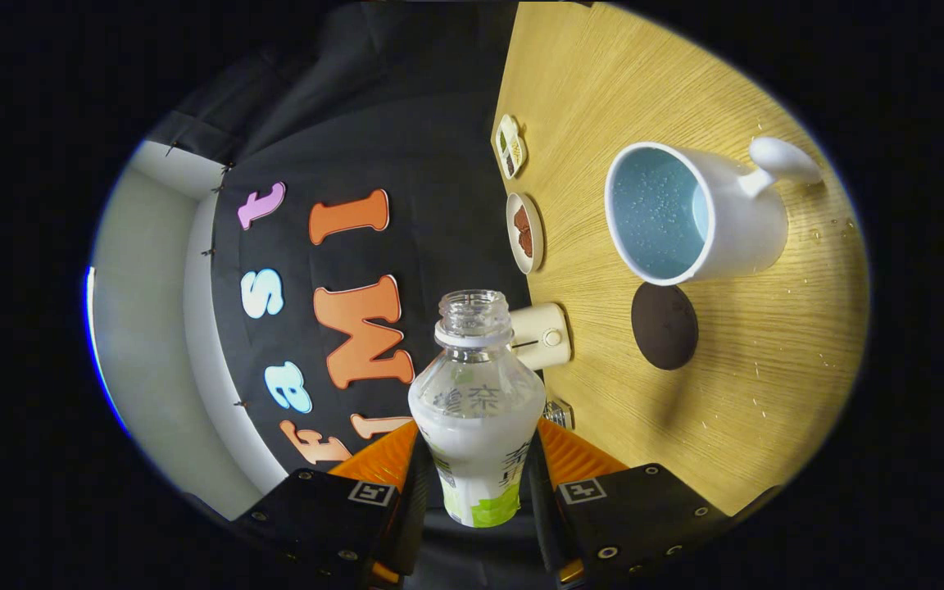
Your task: Take the bottle from table, then pour the juice into the cup, finally place the bottle on the coaster
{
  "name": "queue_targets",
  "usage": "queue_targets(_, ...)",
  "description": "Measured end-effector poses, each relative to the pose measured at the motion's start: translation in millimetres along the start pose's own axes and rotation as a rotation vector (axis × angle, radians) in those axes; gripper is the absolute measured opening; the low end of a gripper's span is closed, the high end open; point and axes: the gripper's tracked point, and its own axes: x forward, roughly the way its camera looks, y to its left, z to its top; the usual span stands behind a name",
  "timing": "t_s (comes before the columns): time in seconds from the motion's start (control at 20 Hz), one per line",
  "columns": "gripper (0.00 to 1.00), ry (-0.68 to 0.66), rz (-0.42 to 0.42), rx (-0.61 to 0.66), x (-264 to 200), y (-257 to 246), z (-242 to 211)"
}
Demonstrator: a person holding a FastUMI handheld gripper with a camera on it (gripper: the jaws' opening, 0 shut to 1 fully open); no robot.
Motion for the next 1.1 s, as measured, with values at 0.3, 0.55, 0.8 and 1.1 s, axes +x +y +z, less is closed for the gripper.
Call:
queue_targets(0.3, 0.58, 0.001, 0.008, 0.032, 3, 7, -4)
queue_targets(0.55, 0.58, 0.006, 0.004, 0.060, 1, 6, -5)
queue_targets(0.8, 0.58, 0.005, 0.010, 0.074, 2, 10, -6)
queue_targets(1.1, 0.58, -0.002, 0.016, 0.099, -1, 15, -3)
